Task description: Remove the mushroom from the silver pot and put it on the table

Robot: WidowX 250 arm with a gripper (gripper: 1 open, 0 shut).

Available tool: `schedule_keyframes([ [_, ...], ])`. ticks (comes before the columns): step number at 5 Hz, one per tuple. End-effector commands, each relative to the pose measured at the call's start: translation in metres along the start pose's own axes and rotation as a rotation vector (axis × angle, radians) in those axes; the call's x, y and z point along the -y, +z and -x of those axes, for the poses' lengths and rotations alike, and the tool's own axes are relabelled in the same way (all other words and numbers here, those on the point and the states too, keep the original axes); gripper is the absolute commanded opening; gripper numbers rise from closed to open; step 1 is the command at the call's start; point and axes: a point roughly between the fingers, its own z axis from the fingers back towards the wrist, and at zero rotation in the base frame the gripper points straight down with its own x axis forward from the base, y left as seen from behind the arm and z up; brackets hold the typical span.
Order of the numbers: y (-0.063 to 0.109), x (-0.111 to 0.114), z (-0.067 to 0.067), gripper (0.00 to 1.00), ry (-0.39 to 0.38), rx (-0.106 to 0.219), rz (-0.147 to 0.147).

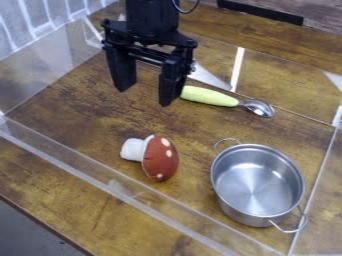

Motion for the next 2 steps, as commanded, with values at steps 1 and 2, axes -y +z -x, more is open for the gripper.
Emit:
schedule_keyframes([
  [1,0.0224,-0.0135,0.0009,1.0,-0.015,0.062,0.003],
  [2,0.0225,-0.0177,0.0005,1.0,-0.043,0.056,0.005],
])
